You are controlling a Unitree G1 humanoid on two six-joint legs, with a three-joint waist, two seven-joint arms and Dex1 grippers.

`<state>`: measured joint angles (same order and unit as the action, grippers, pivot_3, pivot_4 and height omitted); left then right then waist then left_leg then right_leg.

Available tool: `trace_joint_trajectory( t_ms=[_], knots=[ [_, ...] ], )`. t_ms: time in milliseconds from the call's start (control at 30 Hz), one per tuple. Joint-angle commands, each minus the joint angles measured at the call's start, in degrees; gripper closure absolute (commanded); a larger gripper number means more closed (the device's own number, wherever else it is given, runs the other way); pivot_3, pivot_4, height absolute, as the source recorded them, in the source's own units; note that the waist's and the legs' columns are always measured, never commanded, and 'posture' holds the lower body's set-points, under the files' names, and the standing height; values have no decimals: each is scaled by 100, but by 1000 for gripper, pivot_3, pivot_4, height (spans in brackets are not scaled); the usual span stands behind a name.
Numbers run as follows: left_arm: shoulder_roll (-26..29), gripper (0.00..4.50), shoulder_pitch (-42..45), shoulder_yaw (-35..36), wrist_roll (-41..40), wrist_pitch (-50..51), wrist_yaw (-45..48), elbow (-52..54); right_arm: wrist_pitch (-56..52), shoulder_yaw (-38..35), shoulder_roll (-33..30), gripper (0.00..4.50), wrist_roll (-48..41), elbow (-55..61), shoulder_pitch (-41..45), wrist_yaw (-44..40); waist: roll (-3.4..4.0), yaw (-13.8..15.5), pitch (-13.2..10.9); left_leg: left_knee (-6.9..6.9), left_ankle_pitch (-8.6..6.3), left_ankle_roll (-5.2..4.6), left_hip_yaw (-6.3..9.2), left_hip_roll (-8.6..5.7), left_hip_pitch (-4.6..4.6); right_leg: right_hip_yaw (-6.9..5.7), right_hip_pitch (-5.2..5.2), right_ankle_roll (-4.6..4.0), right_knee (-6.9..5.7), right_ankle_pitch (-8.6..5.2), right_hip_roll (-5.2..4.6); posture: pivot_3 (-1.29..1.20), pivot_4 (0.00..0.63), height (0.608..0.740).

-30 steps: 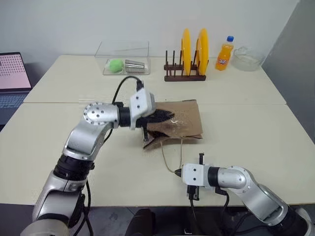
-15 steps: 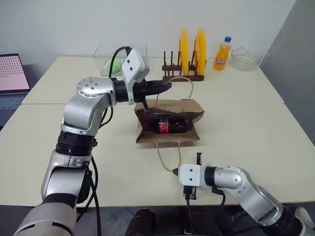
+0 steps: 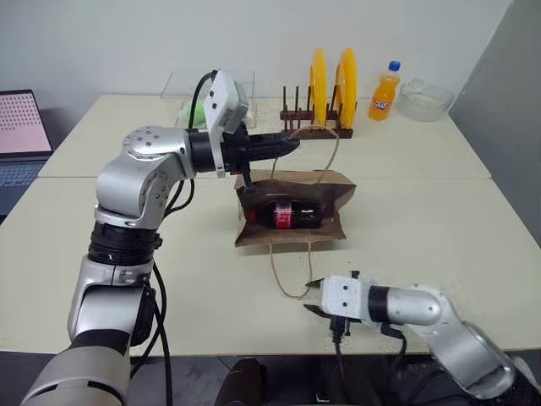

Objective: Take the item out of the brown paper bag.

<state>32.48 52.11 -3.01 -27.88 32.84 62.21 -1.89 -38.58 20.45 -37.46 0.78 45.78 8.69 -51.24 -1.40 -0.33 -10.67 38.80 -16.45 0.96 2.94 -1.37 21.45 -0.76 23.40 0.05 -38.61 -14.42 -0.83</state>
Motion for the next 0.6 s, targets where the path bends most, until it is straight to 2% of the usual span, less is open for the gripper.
trace_joint_trajectory(
  t_ms=[33, 100, 167, 433, 600],
  knots=[
    [64, 4500, 31, 167, -139, 0, 70, 227, -997, -1074, 152, 2937, -1243, 619, 563, -290, 0, -2, 0, 0, 0, 0, 1, 0, -1, -1, 0, 0, -1, 0, 0, 0, 150, 740],
    [44, 4500, 42, 170, -140, -24, 77, 195, -1351, -1426, 252, 2937, -1660, 523, 1090, -256, 0, -5, 0, 0, -1, -3, 1, 0, -1, -1, 0, 0, -1, 0, 0, 0, 150, 740],
    [27, 4500, 56, 170, -124, -80, 98, 145, -1425, -1431, 366, 2937, -1739, 226, 1600, -59, 1, -8, -1, -1, -10, -18, -1, 0, -1, 1, 0, -1, -1, 0, 0, 0, 150, 740],
    [-7, 4500, 126, 208, -107, -184, 94, 5, -754, 198, 918, 2937, -646, -1477, 2668, 956, 1, -11, -1, 2, -3, -8, -3, -4, 31, 3, 37, -29, -12, 16, -4, 0, 150, 740],
    [11, 4500, 151, 228, -110, -172, 83, 11, -406, 635, 1176, 2937, -89, -2430, 3255, 1248, 1, -16, -1, 7, 3, 2, -9, -8, 56, 7, 69, -31, -32, 18, -9, 0, 150, 740]
  ],
)
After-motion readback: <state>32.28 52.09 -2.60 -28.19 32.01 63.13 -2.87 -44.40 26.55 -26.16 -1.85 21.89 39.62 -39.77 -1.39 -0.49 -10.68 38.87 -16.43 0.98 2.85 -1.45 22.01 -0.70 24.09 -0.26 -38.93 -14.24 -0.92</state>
